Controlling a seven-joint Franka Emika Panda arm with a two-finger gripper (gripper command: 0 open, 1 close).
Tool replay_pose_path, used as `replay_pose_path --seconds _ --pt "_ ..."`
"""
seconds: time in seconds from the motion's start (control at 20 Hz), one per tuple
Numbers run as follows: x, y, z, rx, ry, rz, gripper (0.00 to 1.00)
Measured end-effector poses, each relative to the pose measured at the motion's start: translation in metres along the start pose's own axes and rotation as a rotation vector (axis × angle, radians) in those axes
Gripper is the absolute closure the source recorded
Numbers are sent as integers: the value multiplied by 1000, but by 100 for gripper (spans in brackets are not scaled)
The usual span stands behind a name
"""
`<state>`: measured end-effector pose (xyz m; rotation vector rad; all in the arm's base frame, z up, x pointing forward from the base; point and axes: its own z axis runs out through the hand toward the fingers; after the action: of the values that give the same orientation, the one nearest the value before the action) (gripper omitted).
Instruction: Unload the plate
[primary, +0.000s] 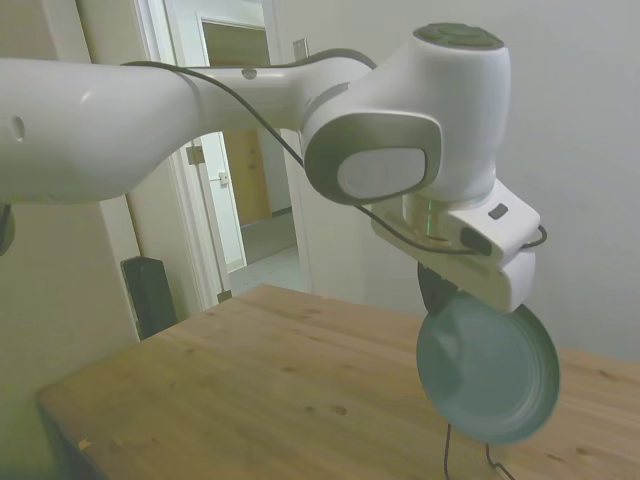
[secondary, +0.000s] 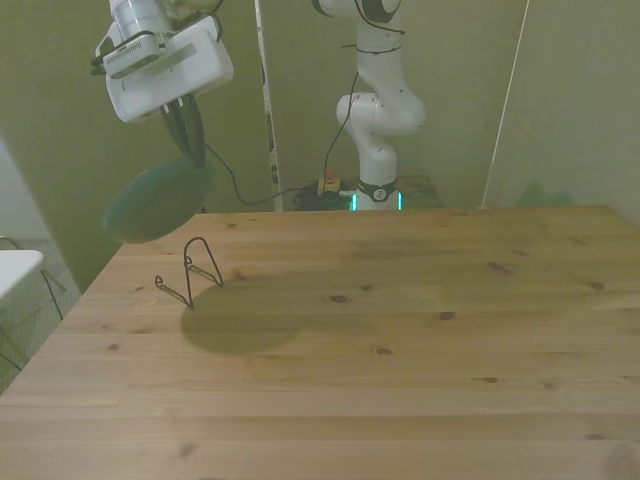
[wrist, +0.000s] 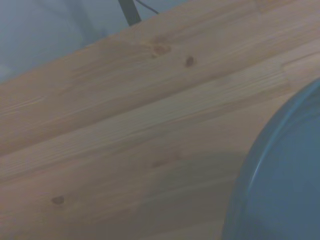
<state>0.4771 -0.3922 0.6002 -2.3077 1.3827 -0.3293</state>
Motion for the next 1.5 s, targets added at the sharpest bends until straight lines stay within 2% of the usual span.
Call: replay_pose_path --seconds 0.25,0.4,0.5,0.65,0.9,1.2,1.5 --pt "-14 -47 -16 3 -18 41 100" --pt "-19 -82 -7 -14 -21 85 100" --pt "-21 -107 21 -58 -32 126 100" --pt "-28 -145 80 -125 -55 168 100" --pt "-36 -179 154 -216 -47 201 100" --pt "-44 -177 253 -337 8 218 100" --pt "-54 -161 293 -453 63 278 100"
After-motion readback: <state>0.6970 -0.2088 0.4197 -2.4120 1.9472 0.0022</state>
